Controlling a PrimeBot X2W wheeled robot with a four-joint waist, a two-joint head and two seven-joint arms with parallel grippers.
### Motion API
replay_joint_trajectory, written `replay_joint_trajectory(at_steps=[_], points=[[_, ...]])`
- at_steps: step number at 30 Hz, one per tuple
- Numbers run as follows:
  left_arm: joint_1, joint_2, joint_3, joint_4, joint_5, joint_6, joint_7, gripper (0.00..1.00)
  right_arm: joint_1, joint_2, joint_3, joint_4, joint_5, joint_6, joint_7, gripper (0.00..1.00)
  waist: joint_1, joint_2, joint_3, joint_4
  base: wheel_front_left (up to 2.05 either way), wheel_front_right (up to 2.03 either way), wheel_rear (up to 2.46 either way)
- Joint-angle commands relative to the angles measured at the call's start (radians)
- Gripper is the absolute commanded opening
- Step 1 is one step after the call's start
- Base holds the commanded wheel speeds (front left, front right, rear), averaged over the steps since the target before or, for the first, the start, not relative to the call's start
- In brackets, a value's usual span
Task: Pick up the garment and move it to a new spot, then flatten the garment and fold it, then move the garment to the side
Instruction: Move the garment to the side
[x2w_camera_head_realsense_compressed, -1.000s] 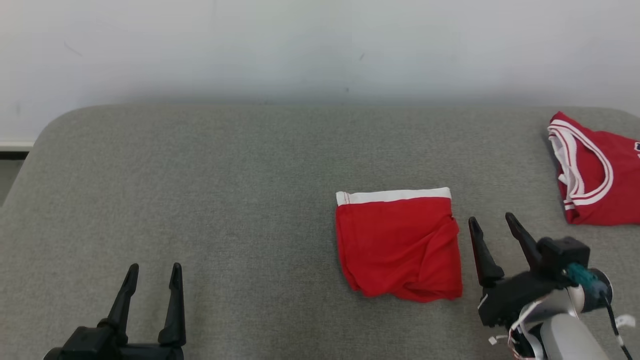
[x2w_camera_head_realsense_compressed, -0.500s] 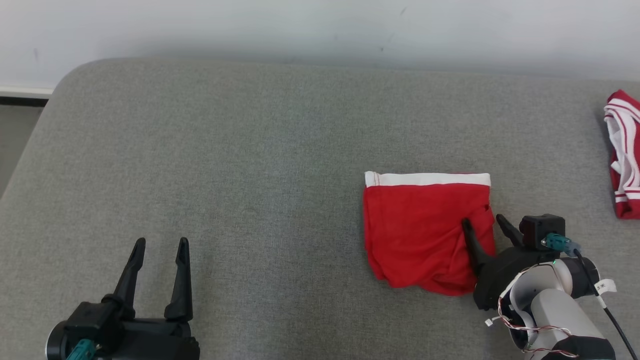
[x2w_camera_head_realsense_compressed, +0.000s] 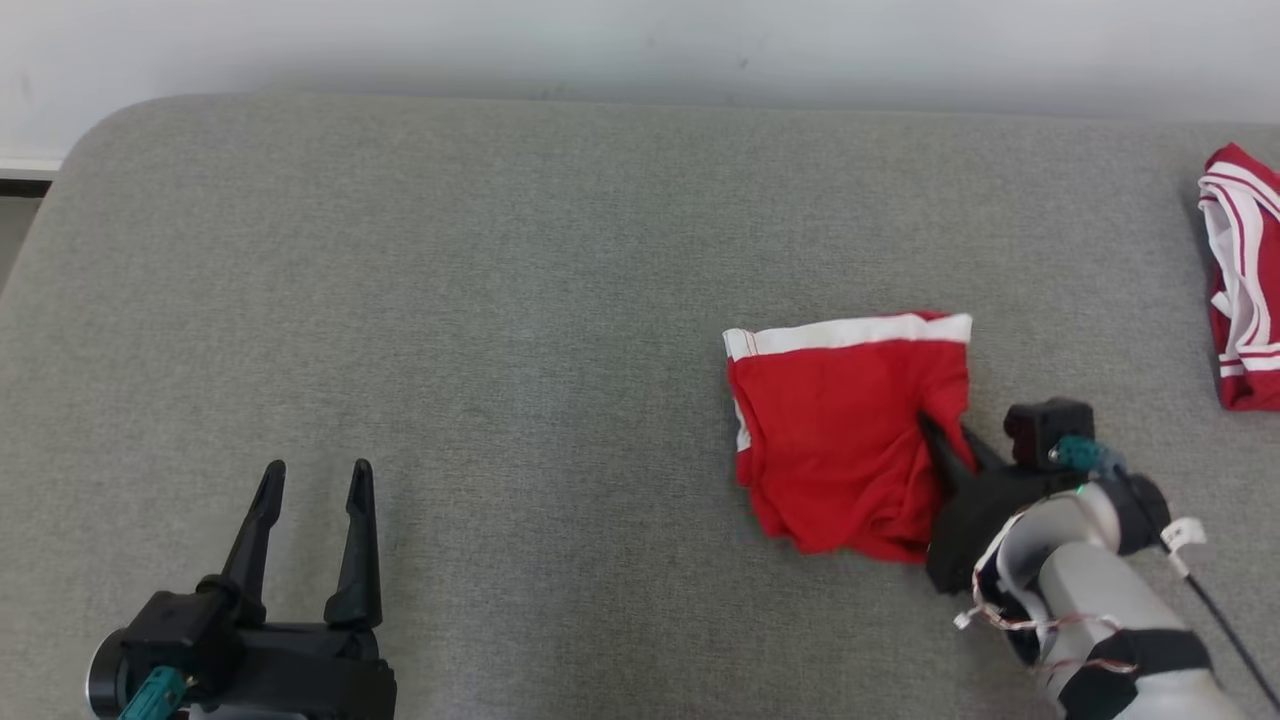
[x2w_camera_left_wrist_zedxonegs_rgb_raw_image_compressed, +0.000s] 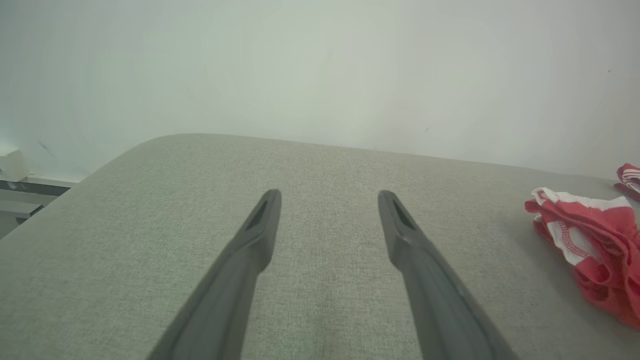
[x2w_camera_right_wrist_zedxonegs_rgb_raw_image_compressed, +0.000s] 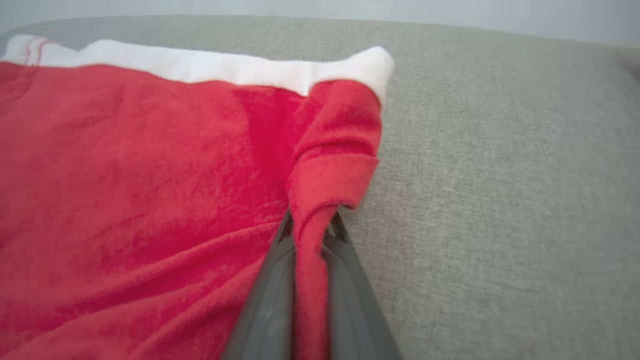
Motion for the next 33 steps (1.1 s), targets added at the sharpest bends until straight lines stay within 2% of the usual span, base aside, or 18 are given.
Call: replay_joint_trajectory(at_steps=[1,10,17,22,26,33], points=[[-0.014,-0.001,0.0,-0.006,0.0,0.001,0.0,1.0,-0.028,-0.029,0.014,-0.001,0.003,-0.004,0.006,0.0,-0.0001,-0.0001,0.012,-0.015,0.0,0.0,0.0],[-0.069,0.012,-0.023,-0.031,-0.005,0.001,0.0,1.0,-0.173,-0.177,0.128,-0.079,0.044,-0.004,0.09,0.0,-0.0001,-0.0001,0.113,-0.086,0.0,0.0,0.0],[-0.117,0.031,-0.029,-0.058,-0.017,0.001,0.0,1.0,-0.289,-0.298,0.164,-0.177,0.116,-0.004,0.137,0.0,-0.0001,-0.0001,0.237,-0.186,0.0,0.0,0.0],[-0.142,0.061,-0.025,-0.091,-0.018,0.001,0.0,1.0,-0.367,-0.368,0.148,-0.234,0.124,-0.004,0.173,0.0,-0.0001,-0.0001,0.321,-0.257,0.0,0.0,0.0],[-0.153,0.085,-0.025,-0.128,-0.021,0.001,0.0,1.0,-0.422,-0.428,0.096,-0.271,0.142,-0.004,0.204,0.0,-0.0001,-0.0001,0.372,-0.301,0.0,0.0,0.0],[-0.149,0.112,-0.041,-0.173,-0.023,0.001,0.0,1.0,-0.474,-0.515,0.03,-0.281,0.165,-0.004,0.267,0.0,-0.0001,-0.0001,0.41,-0.316,0.0,0.0,0.0]])
